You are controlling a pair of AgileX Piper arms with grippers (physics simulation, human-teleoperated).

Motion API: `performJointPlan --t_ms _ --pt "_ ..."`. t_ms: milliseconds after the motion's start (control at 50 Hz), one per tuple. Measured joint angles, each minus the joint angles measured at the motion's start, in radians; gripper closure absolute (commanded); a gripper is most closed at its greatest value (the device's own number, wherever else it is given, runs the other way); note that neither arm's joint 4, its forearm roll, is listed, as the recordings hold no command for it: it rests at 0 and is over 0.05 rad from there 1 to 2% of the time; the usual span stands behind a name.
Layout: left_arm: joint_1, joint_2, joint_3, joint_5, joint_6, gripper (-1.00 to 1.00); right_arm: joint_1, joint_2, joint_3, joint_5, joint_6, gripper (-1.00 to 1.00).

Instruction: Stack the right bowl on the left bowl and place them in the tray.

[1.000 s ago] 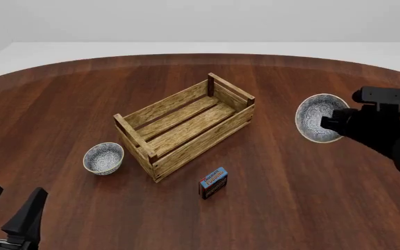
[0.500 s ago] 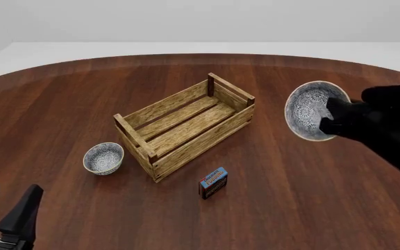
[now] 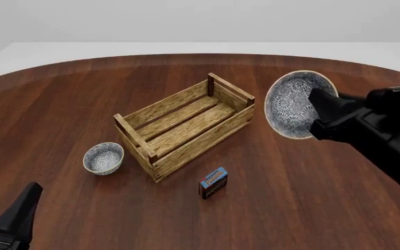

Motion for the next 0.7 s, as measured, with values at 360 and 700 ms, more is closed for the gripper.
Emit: performJointPlan --t_ms 360,700 --pt "-0.141 0.126 -0.144 0.005 0.006 -1.0 0.075 0.044 -0.014 -0.061 0.01 1.0" --pt "-0.294 0.364 -0.27 -0.116 -0.005 -1.0 0.09 0.086 -0.03 -0.075 -0.008 1.0"
